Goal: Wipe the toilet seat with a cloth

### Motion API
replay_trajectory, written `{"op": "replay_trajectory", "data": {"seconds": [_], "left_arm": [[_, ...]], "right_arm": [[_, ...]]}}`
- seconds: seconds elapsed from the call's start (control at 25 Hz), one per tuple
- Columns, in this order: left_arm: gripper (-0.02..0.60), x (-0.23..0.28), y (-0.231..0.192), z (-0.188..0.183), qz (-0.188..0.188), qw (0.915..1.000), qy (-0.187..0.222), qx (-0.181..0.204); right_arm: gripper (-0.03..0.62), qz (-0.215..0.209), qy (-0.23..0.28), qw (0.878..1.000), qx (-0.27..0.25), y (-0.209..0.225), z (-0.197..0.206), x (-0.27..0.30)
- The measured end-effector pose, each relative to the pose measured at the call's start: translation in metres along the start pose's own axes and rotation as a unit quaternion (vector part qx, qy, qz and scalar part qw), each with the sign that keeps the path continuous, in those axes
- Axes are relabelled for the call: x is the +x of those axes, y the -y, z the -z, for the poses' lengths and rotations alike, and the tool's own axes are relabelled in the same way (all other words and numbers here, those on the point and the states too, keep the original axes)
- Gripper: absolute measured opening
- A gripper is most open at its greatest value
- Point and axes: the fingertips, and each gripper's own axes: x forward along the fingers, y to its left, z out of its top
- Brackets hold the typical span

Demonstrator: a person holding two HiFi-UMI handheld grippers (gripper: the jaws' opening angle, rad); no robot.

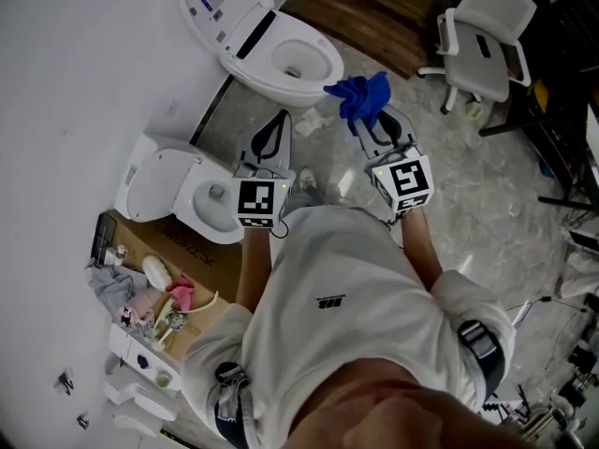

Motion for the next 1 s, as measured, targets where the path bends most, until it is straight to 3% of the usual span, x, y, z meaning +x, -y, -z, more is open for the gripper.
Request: {"op": "replay_trajectory", "data": {"seconds": [0.56,1.0], "left_arm": [[0.009,0.074,-0.09,-0.003,0.032,0.9994,0.014,-0.002],[0.009,0.121,-0.118,0.006,0.034,0.9993,0.009,-0.012]], "right_arm": [[0.092,0.027,-0.004,1.0,-0.01,0.022,-0.015,0.112],[0.092,0.029,-0.017,0.999,-0.004,0.048,-0.005,0.155]]}}
